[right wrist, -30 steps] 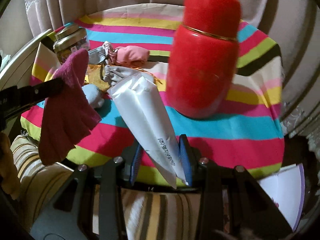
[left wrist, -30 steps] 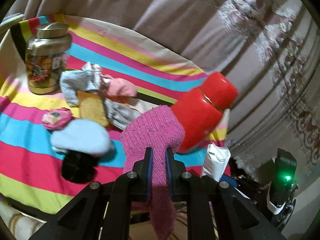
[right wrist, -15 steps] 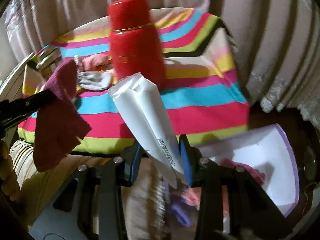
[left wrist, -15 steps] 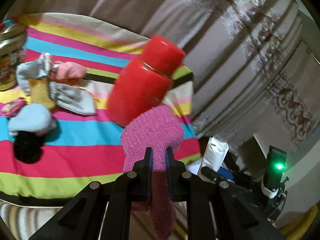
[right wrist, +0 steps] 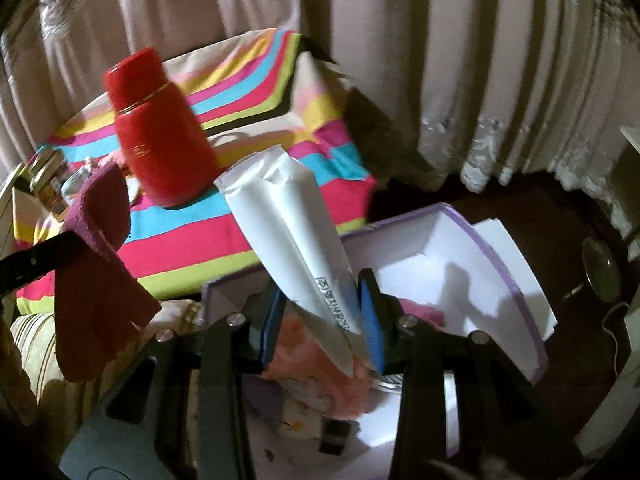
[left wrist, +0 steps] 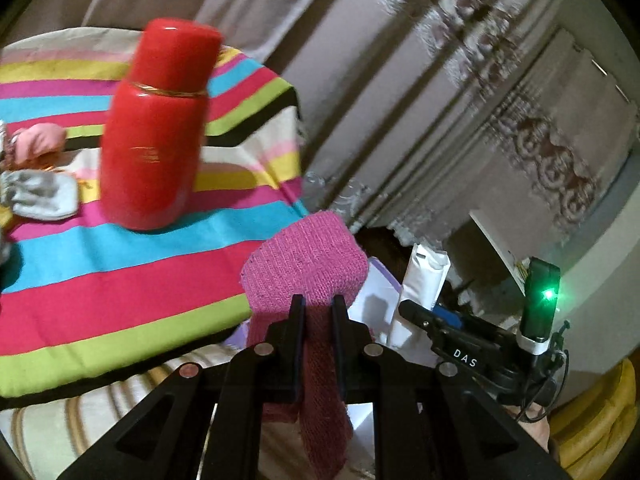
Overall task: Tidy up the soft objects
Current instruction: 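Carry the sock and white packet into the white box and open both grippers, then move both grippers back over the remaining soft items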
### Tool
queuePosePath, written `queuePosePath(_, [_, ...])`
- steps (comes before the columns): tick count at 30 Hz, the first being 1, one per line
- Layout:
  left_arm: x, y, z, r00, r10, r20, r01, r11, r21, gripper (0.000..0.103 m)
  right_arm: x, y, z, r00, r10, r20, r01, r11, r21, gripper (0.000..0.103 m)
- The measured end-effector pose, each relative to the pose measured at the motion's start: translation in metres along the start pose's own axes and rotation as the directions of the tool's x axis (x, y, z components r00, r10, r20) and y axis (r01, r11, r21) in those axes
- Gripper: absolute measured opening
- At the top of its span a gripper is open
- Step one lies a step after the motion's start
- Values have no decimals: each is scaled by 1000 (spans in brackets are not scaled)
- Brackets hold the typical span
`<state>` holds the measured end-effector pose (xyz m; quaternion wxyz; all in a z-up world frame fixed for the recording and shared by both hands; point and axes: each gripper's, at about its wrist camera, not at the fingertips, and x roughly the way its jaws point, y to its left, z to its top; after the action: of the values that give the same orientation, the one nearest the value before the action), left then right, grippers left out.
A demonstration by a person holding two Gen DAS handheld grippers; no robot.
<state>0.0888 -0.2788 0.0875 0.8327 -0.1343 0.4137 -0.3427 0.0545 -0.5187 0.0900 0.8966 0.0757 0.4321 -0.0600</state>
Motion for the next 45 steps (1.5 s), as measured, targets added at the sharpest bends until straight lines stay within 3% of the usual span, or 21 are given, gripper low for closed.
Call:
queuePosePath(8, [28, -37, 1, 996, -79, -49, 82, 995, 64, 20, -17, -37, -6, 999, -45, 17, 44, 997, 57, 40])
queuePosePath(10, [31, -41, -1, 995, -78, -57, 83, 994, 75, 37, -21, -45, -7, 998, -62, 15, 61, 996, 69, 41])
queuePosePath(12, [30, -39, -2, 995, -81, -58, 85, 994, 70, 46, -21, -51, -8, 998, -66, 6, 66, 995, 79, 43])
queuePosePath(14, [28, -38, -1, 995, -79, -56, 83, 994, 67, 47, -21, -56, -9, 998, -69, -3, 69, 993, 98, 50])
queuePosePath(16, [25, -36, 0, 996, -74, -48, 77, 995, 68, 47, -21, -59, -9, 998, -67, -5, 67, 990, 121, 66])
queuePosePath(18, [22, -33, 2, 997, -66, -38, 68, 996, 63, 47, -23, -57, -9, 999, -52, -1, 52, 992, 118, 66])
queuePosePath(27, [-3, -8, 11, 1000, -19, 13, 18, 999, 44, 47, -28, -17, -2, 1000, -19, 11, 19, 1000, 5, 66])
queuePosePath(33, [-24, 21, 18, 997, 58, 44, -60, 997, 46, 47, -33, 15, 2, 999, 37, 22, -36, 998, -54, 66])
queuePosePath(45, [-76, 103, 35, 971, 201, 129, -194, 979, -66, 47, -35, 86, 13, 992, 122, 33, -115, 977, -178, 66])
